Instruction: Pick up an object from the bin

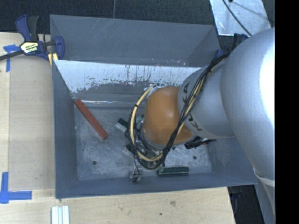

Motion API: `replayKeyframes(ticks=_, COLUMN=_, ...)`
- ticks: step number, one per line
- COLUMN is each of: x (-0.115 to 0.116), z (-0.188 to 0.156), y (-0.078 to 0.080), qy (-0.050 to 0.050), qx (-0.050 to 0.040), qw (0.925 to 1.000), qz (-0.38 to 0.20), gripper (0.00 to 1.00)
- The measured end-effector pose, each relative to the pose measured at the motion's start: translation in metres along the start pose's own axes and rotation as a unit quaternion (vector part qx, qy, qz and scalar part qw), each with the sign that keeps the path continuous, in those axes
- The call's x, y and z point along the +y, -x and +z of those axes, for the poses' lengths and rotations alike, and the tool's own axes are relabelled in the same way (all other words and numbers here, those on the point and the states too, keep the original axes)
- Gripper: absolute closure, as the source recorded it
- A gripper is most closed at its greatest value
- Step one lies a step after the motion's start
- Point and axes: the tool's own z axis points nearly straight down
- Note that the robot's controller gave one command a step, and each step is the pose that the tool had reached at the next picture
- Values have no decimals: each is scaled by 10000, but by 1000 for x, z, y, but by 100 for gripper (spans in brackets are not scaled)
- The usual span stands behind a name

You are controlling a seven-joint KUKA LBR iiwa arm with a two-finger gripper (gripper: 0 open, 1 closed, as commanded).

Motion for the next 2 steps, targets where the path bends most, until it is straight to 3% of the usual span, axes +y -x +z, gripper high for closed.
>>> replayKeyframes(ticks=1, x=-3, z=-6, y=5, qy=1, qx=-62, qw=10000, qz=34, gripper=100)
replayKeyframes(ticks=2, x=-7, z=-168, y=60, qy=4, qx=-92, qw=10000, qz=-26, gripper=100)
